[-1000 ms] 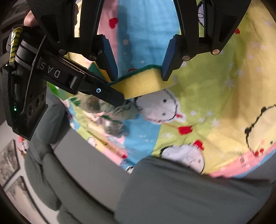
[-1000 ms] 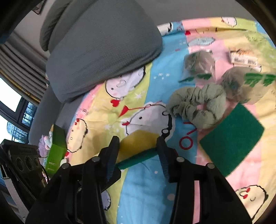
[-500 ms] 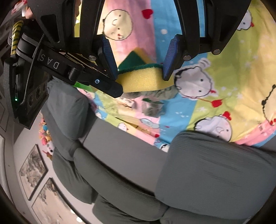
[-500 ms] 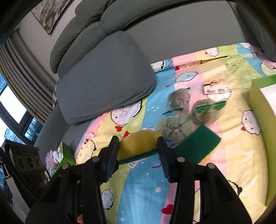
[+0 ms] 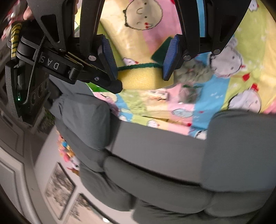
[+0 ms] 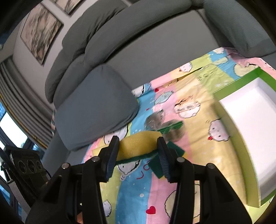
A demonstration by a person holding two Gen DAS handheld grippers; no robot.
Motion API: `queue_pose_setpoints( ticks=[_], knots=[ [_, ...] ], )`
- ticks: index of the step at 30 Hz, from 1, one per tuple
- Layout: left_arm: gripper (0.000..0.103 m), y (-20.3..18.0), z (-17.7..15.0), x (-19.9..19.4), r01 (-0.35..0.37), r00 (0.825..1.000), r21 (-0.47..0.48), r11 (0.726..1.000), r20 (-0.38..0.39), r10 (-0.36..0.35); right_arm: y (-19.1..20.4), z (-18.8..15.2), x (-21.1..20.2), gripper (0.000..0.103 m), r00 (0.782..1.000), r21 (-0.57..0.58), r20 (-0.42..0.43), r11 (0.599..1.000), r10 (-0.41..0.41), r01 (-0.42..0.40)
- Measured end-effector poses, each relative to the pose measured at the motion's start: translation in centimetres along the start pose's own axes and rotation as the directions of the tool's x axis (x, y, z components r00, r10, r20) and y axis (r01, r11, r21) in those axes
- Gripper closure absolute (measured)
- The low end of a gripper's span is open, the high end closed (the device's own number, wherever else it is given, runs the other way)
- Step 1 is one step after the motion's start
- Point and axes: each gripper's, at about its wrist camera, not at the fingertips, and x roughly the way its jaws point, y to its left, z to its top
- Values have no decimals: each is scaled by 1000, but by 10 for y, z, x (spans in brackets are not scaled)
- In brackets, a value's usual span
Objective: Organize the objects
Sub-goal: 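Lift the held sponge with both grippers and carry it over the white box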
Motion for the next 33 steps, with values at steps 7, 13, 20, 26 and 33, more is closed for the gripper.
queue_pose_setpoints(
  ticks=[7, 13, 20, 26, 33],
  knots=[
    [50, -57, 13, 9, 73, 997, 165, 984, 27, -79, -31, 14, -48, 59, 993, 101, 109, 994, 41, -52],
    [50, -78, 6, 32, 139, 990, 171, 975, 7, -142, -49, 17, -73, 59, 986, 134, 163, 991, -33, 11],
    [50, -98, -1, 56, 202, 979, 159, 966, -34, -199, -78, 19, -88, 59, 977, 205, 183, 977, -106, 67],
    [50, -113, -7, 71, 243, 970, 144, 959, -70, -235, -98, 20, -98, 59, 968, 253, 192, 961, -159, 108],
    [50, -120, -20, 92, 318, 944, 81, 945, -119, -307, -118, 19, -107, 59, 956, 297, 178, 939, -232, 173]
  ],
)
